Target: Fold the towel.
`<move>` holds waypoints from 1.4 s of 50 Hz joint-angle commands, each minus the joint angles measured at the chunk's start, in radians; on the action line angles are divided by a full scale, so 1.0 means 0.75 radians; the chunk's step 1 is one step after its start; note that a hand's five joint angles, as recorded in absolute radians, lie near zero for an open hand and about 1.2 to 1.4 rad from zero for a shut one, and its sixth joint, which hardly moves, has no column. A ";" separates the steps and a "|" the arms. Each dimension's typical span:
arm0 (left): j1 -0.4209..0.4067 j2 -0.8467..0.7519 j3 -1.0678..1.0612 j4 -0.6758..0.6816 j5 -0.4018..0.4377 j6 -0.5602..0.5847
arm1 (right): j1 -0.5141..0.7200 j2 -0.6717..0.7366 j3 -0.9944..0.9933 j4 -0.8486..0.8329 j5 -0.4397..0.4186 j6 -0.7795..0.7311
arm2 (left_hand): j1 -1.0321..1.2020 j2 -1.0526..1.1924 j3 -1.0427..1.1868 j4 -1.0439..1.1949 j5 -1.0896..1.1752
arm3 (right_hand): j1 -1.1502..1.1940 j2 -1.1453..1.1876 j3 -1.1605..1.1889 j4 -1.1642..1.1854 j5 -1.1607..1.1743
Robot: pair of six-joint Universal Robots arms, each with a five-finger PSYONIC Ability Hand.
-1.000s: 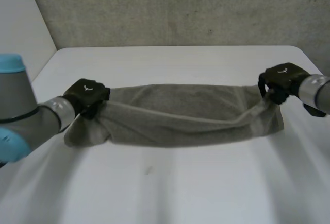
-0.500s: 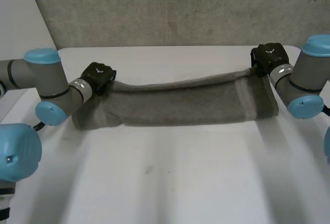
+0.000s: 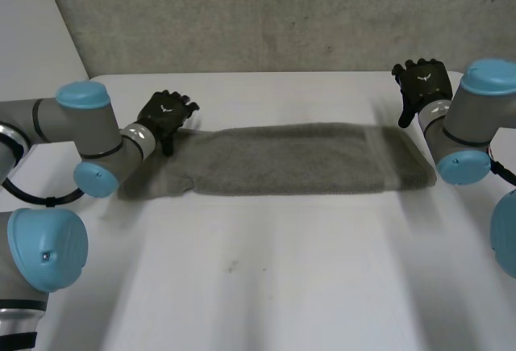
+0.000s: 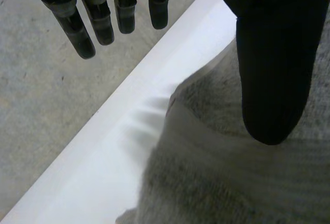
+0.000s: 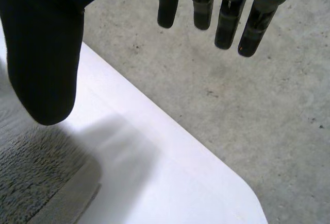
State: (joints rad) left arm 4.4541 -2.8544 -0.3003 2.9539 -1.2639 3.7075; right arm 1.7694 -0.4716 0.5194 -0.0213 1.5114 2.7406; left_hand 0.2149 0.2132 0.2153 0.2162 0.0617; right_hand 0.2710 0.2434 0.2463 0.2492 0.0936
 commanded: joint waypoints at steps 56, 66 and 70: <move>0.038 1.278 -1.849 0.561 -0.035 -0.440 | -0.181 -0.468 1.040 -0.096 -0.303 -0.187 | -0.054 -0.052 -0.054 -0.056 -0.082 | 1.287 1.324 1.320 1.316 1.291; 0.040 1.278 -1.856 0.559 -0.035 -0.440 | -0.244 -0.461 1.015 -0.117 -0.285 -0.212 | -0.054 -0.052 -0.054 -0.056 -0.082 | 1.500 1.537 1.533 1.529 1.504; 0.044 1.278 -1.864 0.561 -0.035 -0.440 | -0.312 -0.472 0.999 -0.105 -0.281 -0.226 | -0.054 -0.052 -0.054 -0.056 -0.082 | 1.500 1.537 1.533 1.529 1.504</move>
State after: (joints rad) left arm 4.4829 -1.8961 -1.6903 3.3742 -1.2900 3.3778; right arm 1.6020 -0.8155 1.2836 -0.1097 1.2942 2.5848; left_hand 0.1691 0.1651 0.1671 0.1674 0.0247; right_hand 1.3587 1.1874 1.1933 1.1933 1.0086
